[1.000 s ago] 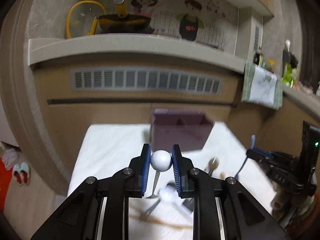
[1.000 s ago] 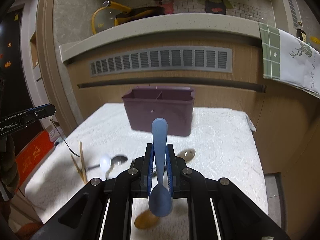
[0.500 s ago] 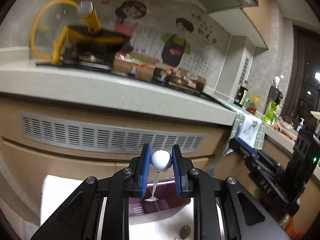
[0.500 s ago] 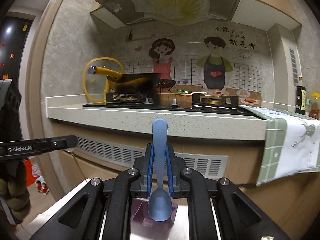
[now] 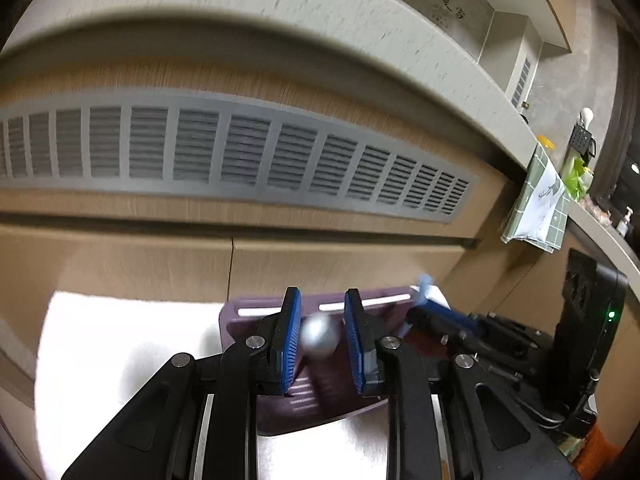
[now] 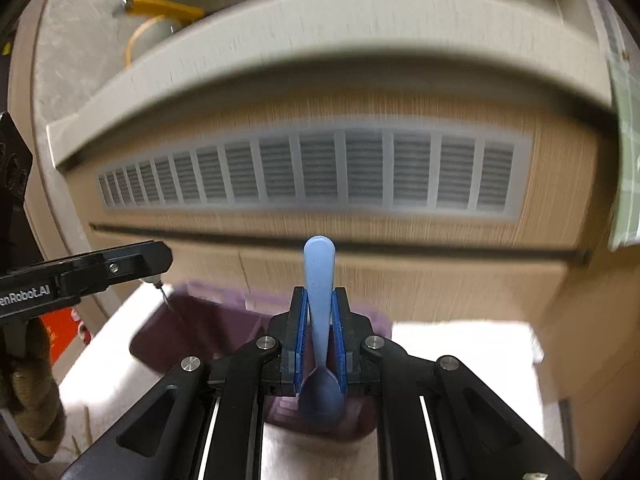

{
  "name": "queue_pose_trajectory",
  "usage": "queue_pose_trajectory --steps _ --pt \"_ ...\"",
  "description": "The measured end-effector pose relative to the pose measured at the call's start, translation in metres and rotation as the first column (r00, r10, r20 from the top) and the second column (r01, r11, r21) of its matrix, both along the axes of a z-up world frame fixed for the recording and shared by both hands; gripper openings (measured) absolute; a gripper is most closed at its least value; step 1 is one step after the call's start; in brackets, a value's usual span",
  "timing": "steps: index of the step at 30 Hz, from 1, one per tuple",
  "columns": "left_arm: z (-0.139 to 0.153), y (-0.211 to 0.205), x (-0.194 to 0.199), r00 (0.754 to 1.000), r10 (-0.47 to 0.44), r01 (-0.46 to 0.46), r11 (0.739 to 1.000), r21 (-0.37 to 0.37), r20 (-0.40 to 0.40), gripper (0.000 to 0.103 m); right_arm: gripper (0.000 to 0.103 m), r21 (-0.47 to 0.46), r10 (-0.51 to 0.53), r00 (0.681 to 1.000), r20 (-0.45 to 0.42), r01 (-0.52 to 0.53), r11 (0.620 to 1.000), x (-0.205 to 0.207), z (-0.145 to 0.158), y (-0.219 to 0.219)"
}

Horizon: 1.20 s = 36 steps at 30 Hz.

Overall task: Organize utensils
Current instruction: 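Lower both spoons into the purple caddy and open both tools, then grasp the dark metal spoon handle with right tool while left tool approaches white plastic spoon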

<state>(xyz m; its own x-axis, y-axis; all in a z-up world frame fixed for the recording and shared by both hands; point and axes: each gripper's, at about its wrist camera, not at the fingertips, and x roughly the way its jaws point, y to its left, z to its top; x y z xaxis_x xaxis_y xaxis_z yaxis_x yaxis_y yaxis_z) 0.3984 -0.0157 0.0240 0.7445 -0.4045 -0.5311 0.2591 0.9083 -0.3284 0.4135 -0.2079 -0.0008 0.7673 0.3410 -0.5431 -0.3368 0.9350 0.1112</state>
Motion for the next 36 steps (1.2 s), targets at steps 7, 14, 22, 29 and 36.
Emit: queue_pose_trajectory --steps 7,14,22,29,36 --pt "0.025 0.01 -0.038 0.991 0.056 -0.056 0.998 -0.006 0.119 0.036 0.015 -0.041 -0.03 0.998 0.058 0.032 0.999 -0.034 0.009 -0.008" --pt "0.026 0.02 -0.104 0.984 0.107 -0.12 0.99 0.081 0.145 0.043 0.016 -0.076 -0.01 0.996 0.089 0.017 0.997 -0.092 0.026 -0.009" --pt "-0.03 0.047 -0.175 0.99 0.138 -0.136 0.982 0.132 -0.001 0.043 0.016 -0.126 0.06 0.997 -0.045 -0.066 0.99 -0.161 -0.014 0.003" --pt "-0.078 0.054 -0.218 0.982 0.139 -0.122 0.983 0.135 -0.127 0.043 0.016 -0.122 0.201 0.96 -0.194 -0.227 0.966 -0.206 -0.057 0.011" --pt "-0.094 0.055 -0.23 0.971 0.193 -0.169 0.972 0.166 -0.142 0.043 0.016 -0.093 0.222 0.934 -0.279 -0.257 0.962 -0.205 -0.076 0.026"
